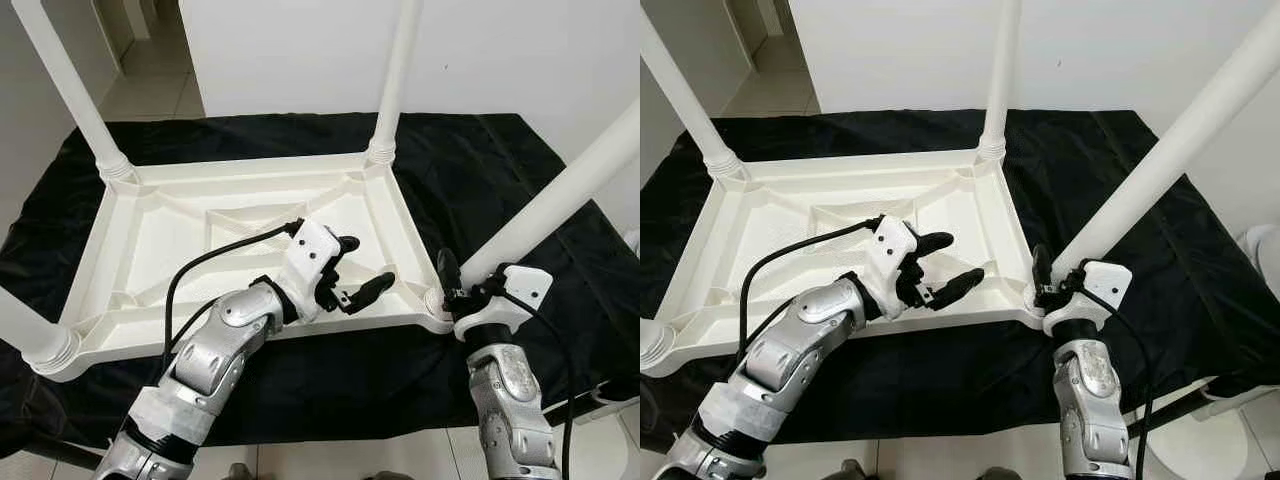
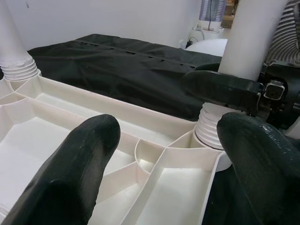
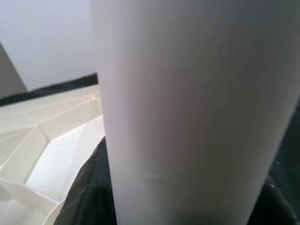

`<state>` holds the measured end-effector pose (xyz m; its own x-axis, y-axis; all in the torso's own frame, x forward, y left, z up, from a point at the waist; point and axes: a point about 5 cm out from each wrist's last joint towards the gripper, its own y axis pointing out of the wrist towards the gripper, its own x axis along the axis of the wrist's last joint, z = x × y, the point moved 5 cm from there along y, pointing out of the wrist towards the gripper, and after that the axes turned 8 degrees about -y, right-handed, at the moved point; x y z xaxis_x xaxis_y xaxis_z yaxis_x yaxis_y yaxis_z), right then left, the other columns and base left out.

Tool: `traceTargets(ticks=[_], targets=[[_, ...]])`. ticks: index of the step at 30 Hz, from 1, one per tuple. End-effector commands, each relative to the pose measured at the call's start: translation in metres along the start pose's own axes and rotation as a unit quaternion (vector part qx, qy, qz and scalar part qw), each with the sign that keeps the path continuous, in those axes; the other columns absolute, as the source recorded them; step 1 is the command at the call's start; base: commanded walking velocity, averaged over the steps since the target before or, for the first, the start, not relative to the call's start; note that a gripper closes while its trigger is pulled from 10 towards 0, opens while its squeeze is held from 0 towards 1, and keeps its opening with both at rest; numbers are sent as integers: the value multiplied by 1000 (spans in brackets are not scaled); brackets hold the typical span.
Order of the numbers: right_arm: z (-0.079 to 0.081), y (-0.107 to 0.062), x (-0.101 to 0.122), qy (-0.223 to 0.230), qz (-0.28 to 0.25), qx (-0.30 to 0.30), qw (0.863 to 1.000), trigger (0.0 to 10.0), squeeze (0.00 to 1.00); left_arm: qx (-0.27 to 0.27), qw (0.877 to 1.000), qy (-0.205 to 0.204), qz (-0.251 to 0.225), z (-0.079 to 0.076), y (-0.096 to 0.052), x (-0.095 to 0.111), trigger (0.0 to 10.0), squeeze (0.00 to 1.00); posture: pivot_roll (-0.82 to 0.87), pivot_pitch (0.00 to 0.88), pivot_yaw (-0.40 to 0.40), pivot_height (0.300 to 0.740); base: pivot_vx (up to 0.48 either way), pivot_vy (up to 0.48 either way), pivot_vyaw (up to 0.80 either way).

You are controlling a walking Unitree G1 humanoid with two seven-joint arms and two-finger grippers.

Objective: Building children table

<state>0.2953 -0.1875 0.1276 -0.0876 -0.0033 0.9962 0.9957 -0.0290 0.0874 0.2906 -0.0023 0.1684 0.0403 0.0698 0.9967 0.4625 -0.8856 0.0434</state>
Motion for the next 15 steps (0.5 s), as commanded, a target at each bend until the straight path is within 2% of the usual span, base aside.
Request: traceTargets(ticks=[1,3,5,9,10,11,13,15], targets=[[-3,-14,-53,4,120,-6,993,10000,0,-33,999,7,0,-9,0,1,10000,0,-29,19,42,740,0,0,0],[-2,-14,-54,-19,135,9,991,10000,0,-33,999,6,-1,-10,0,0,10000,0,-31,15,42,740,0,0,0],[-1,-12,-52,-61,138,31,988,10000,0,-35,999,7,-3,-11,0,1,10000,0,-31,14,38,740,0,0,0],[-1,-12,-52,-61,138,31,988,10000,0,-35,999,7,-3,-11,0,1,10000,0,-31,14,38,740,0,0,0],[-2,-11,-49,-85,137,39,986,10000,0,-36,999,7,-4,-11,0,1,10000,0,-30,11,37,740,0,0,0],[-2,-11,-49,-85,137,39,986,10000,0,-36,999,7,-4,-11,0,1,10000,0,-30,11,37,740,0,0,0],[-5,-11,-46,-151,132,53,978,10000,0,-34,999,9,-7,-10,1,3,10000,0,-30,8,37,740,0,0,0],[-5,-12,-45,-167,125,59,976,10000,0,-34,999,9,-8,-10,1,4,10000,0,-30,8,36,740,0,0,0]])
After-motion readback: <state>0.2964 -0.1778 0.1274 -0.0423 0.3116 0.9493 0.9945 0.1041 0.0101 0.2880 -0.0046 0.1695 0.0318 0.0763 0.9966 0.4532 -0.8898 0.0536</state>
